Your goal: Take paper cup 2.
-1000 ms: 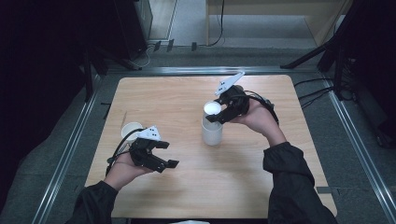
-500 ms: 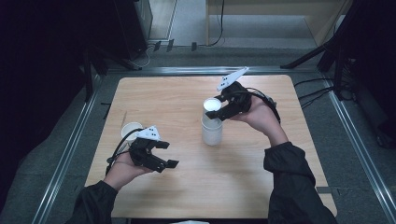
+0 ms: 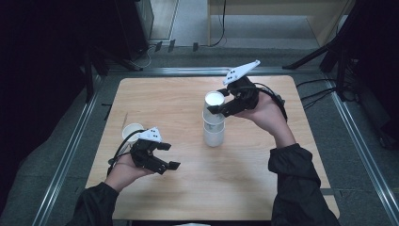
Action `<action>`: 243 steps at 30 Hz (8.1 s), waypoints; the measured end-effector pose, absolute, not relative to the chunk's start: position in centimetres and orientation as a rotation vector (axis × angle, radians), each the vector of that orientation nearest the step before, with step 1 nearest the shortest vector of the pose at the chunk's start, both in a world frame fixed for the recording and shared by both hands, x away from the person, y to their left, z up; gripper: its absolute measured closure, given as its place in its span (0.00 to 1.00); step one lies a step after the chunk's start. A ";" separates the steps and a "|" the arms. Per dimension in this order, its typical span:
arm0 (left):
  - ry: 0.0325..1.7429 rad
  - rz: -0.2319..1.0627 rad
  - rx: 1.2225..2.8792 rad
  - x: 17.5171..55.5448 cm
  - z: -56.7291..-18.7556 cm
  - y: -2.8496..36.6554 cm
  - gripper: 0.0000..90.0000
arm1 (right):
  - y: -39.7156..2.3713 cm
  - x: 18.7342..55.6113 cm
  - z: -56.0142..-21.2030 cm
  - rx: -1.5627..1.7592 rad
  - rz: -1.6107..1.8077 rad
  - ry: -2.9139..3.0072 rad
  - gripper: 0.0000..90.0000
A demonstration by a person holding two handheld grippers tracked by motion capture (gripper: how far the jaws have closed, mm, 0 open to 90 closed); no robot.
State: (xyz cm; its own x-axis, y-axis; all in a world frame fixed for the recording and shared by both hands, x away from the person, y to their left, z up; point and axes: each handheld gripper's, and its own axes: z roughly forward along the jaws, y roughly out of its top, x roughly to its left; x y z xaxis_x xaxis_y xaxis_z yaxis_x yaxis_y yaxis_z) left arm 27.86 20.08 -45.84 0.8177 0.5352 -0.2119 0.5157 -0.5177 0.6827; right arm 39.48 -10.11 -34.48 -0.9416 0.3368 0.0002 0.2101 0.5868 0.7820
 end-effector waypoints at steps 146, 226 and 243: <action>0.397 -0.027 2.287 29.3 -45.7 15.9 0.34 | -10.2 28.6 -45.8 0.356 1.344 2.818 0.29; 0.301 -0.096 2.303 29.5 -43.6 14.7 0.14 | -11.3 29.9 -43.1 0.332 1.685 2.720 0.39; 0.274 -0.102 2.216 29.1 -43.6 14.6 0.17 | -10.7 29.6 -42.7 0.308 1.830 2.706 0.39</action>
State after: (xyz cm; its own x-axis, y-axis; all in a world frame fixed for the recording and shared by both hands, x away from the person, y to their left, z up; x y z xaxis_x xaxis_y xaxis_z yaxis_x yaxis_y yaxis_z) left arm 29.11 14.58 -43.62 0.9724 0.1603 -0.1695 0.2321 -0.5927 0.7713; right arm 29.58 -10.74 -42.66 -0.9728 0.0764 0.2185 0.2313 0.3634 0.9025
